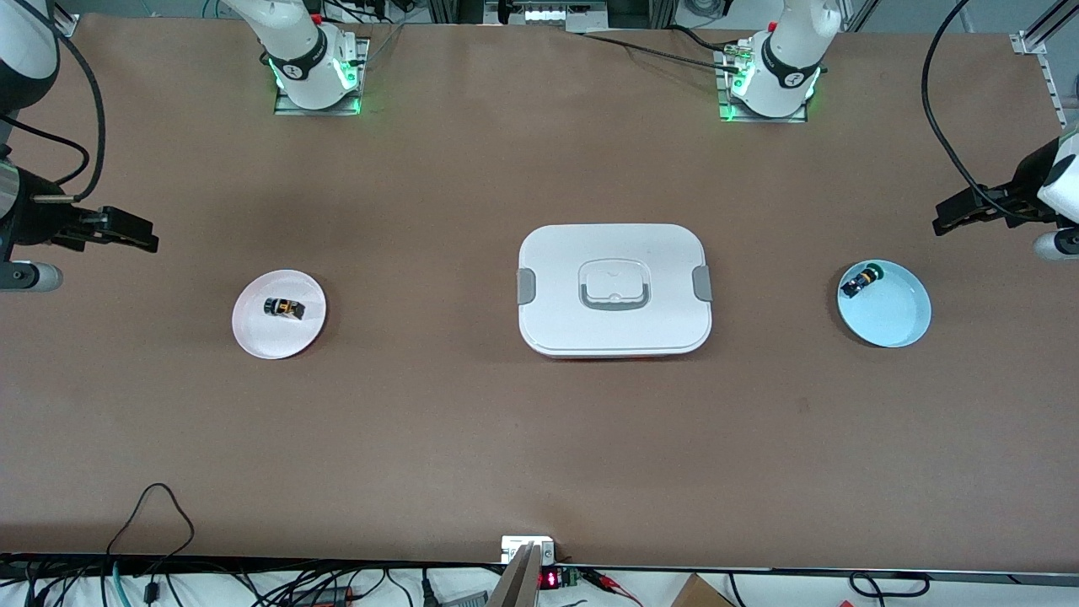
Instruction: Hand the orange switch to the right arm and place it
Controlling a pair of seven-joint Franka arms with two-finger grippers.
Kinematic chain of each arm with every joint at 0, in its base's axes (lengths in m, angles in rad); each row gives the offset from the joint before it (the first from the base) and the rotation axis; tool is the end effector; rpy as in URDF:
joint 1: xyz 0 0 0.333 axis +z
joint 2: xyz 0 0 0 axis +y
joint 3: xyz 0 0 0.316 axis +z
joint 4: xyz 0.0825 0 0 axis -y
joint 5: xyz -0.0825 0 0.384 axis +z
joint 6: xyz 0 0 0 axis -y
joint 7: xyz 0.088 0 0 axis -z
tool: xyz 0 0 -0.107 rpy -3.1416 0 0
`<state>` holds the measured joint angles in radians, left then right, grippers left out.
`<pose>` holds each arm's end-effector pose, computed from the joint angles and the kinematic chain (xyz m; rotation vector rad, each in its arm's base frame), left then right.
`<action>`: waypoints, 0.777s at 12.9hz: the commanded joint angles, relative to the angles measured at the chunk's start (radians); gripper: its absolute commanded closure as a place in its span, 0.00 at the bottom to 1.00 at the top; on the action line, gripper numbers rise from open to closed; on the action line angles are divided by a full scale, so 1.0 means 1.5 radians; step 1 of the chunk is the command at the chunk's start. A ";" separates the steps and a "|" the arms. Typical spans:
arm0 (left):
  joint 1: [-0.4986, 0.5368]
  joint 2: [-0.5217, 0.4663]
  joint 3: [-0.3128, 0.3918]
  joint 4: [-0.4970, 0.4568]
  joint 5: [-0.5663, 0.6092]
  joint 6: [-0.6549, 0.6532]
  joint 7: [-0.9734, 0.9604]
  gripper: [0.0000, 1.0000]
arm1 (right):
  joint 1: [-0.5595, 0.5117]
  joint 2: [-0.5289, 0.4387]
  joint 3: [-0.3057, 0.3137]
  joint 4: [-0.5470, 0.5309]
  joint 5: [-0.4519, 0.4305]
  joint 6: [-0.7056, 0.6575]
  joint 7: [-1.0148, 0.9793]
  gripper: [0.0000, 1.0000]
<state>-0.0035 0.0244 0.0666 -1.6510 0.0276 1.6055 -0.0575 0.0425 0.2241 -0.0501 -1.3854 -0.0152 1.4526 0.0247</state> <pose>0.5597 0.0378 0.5760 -3.1053 -0.1845 0.1088 0.6077 -0.0030 0.5711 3.1039 -0.0505 -0.2432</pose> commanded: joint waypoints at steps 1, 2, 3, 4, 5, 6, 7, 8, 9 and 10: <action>0.007 0.002 0.000 0.006 -0.009 -0.015 -0.007 0.00 | 0.005 -0.033 0.003 -0.053 -0.013 0.006 0.022 0.00; 0.007 0.002 0.000 0.004 -0.010 -0.015 -0.007 0.00 | 0.003 -0.069 0.003 -0.115 -0.013 0.040 0.021 0.00; 0.006 0.003 0.000 0.005 -0.010 -0.014 -0.008 0.00 | 0.001 -0.111 0.003 -0.184 -0.013 0.097 0.017 0.00; 0.005 0.003 -0.001 0.006 -0.010 -0.015 -0.012 0.00 | 0.000 -0.139 0.002 -0.231 -0.013 0.145 -0.007 0.00; 0.005 0.002 -0.001 0.007 -0.010 -0.015 -0.015 0.00 | 0.000 -0.142 0.002 -0.230 -0.012 0.146 -0.021 0.00; 0.005 0.002 -0.001 0.009 -0.010 -0.016 -0.015 0.00 | -0.001 -0.142 0.002 -0.218 -0.012 0.137 -0.027 0.00; 0.005 0.002 -0.001 0.009 -0.010 -0.016 -0.015 0.00 | -0.001 -0.142 0.002 -0.212 -0.011 0.130 -0.026 0.00; 0.005 0.002 -0.001 0.009 -0.010 -0.017 -0.015 0.00 | -0.001 -0.141 0.002 -0.202 -0.010 0.125 -0.019 0.00; 0.005 0.002 -0.001 0.009 -0.010 -0.017 -0.015 0.00 | -0.001 -0.141 0.002 -0.196 -0.007 0.123 -0.018 0.00; 0.005 0.002 -0.001 0.009 -0.010 -0.017 -0.015 0.00 | -0.002 -0.140 0.001 -0.192 -0.006 0.123 -0.019 0.00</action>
<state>0.0018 0.0244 0.0671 -1.6510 0.0249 1.5967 -0.0700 0.0441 0.0251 -0.0498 -1.6725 -0.0225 1.6359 0.0050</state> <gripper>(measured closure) 0.000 0.000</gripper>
